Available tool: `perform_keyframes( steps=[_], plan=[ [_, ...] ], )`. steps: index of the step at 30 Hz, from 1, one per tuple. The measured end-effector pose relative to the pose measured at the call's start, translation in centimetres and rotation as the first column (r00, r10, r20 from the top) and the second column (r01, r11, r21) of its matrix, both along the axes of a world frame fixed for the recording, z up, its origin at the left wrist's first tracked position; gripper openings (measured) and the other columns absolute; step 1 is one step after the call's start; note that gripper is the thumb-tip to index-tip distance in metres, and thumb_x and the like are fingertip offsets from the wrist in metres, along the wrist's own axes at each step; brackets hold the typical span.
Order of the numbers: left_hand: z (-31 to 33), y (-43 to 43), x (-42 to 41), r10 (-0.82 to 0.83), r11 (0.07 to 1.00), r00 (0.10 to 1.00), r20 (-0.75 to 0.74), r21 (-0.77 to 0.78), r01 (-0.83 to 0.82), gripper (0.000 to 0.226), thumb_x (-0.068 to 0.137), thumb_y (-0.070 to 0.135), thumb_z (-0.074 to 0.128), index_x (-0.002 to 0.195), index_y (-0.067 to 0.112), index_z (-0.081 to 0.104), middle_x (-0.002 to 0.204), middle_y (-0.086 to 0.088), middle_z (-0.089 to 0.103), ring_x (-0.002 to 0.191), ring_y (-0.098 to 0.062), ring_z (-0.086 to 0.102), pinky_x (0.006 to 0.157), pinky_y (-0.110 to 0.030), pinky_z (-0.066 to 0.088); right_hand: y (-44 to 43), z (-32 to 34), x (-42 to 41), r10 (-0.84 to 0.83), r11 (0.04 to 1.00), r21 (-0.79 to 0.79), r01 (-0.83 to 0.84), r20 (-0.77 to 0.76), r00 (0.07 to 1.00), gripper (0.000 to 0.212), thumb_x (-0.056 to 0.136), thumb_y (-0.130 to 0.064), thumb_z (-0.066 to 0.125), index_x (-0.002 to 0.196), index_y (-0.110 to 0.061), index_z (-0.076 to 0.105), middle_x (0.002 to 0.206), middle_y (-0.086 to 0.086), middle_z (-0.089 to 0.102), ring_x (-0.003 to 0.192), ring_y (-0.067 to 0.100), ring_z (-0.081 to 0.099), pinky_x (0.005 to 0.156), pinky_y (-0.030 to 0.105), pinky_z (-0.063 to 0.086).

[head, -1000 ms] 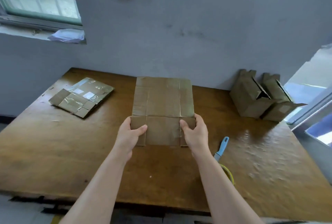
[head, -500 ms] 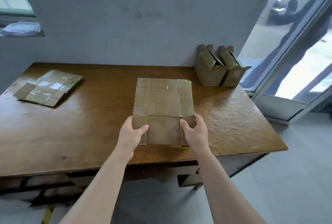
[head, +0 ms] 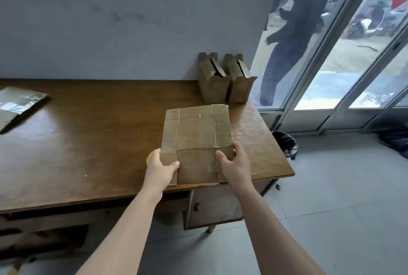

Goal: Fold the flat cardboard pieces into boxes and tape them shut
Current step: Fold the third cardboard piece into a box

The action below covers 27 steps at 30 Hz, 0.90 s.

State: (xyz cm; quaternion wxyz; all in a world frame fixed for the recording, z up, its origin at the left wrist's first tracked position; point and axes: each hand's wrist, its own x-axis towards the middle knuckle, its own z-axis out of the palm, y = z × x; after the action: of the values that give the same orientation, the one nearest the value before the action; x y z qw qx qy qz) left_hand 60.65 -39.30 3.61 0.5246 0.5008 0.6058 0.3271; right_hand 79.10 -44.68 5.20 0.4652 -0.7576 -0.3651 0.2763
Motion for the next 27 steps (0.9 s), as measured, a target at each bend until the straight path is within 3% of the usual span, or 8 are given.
perform_keyframes(
  steps=[6, 12, 18, 21, 23, 27],
  plan=[
    [-0.7, 0.0, 6.1, -0.060, 0.997, 0.991, -0.118, -0.058, 0.053, 0.076, 0.089, 0.023, 0.068, 0.151, 0.024, 0.023, 0.152, -0.005, 0.035, 0.135, -0.027, 0.038, 0.100, -0.036, 0.038, -0.3, 0.3, 5.6, -0.015, 0.999, -0.037, 0.016, 0.021, 1.000, 0.041, 0.088, -0.032, 0.065, 0.126, -0.024, 0.051, 0.114, -0.003, 0.064, 0.100, 0.018, 0.062, 0.089, 0.044, 0.052],
    [-0.4, 2.5, 11.6, -0.168, 0.986, 0.955, -0.245, -0.057, 0.159, 0.065, 0.092, 0.031, 0.063, 0.149, 0.025, 0.032, 0.153, -0.004, 0.034, 0.136, -0.026, 0.037, 0.105, -0.039, 0.039, 2.7, 0.7, 10.0, 0.033, 0.998, -0.058, -0.028, 0.090, 0.995, 0.026, 0.087, -0.026, 0.064, 0.109, -0.031, 0.051, 0.097, -0.009, 0.066, 0.092, 0.019, 0.066, 0.081, 0.042, 0.056],
    [0.4, 6.7, 17.5, -0.190, 0.981, 0.981, -0.049, -0.036, 0.188, 0.051, 0.098, 0.035, 0.052, 0.147, 0.028, 0.037, 0.152, 0.000, 0.037, 0.138, -0.024, 0.037, 0.105, -0.037, 0.039, 7.5, 0.7, 13.3, 0.153, 0.986, -0.090, -0.141, 0.151, 0.977, 0.034, 0.087, -0.029, 0.066, 0.117, -0.029, 0.050, 0.105, -0.007, 0.066, 0.097, 0.017, 0.064, 0.083, 0.042, 0.057],
    [0.7, 8.6, 19.5, -0.164, 0.976, 0.983, 0.080, -0.130, 0.173, 0.053, 0.098, 0.042, 0.046, 0.148, 0.028, 0.034, 0.150, -0.002, 0.040, 0.136, -0.026, 0.040, 0.109, -0.044, 0.038, 9.9, 1.0, 14.4, 0.291, 0.949, -0.160, -0.272, 0.108, 0.951, 0.036, 0.085, -0.043, 0.066, 0.114, -0.028, 0.051, 0.100, -0.009, 0.065, 0.094, 0.014, 0.064, 0.084, 0.038, 0.057],
    [0.8, 9.6, 20.3, -0.128, 0.969, 0.979, 0.160, -0.191, 0.158, 0.056, 0.096, 0.051, 0.043, 0.147, 0.027, 0.036, 0.147, -0.004, 0.045, 0.132, -0.028, 0.044, 0.107, -0.045, 0.041, 11.4, 1.2, 14.9, 0.364, 0.919, -0.190, -0.347, 0.063, 0.929, 0.041, 0.088, -0.057, 0.056, 0.113, -0.024, 0.055, 0.103, -0.005, 0.066, 0.096, 0.015, 0.063, 0.084, 0.037, 0.056],
    [1.3, 11.6, 20.6, -0.067, 0.950, 0.980, 0.188, -0.287, 0.120, 0.075, 0.084, 0.070, 0.046, 0.144, 0.025, 0.039, 0.143, -0.004, 0.048, 0.130, -0.029, 0.046, 0.100, -0.043, 0.040, 13.9, 1.1, 15.5, 0.437, 0.875, -0.229, -0.426, -0.003, 0.899, 0.040, 0.096, -0.054, 0.042, 0.110, -0.020, 0.056, 0.095, -0.001, 0.065, 0.082, 0.017, 0.066, 0.068, 0.038, 0.060]
  ],
)
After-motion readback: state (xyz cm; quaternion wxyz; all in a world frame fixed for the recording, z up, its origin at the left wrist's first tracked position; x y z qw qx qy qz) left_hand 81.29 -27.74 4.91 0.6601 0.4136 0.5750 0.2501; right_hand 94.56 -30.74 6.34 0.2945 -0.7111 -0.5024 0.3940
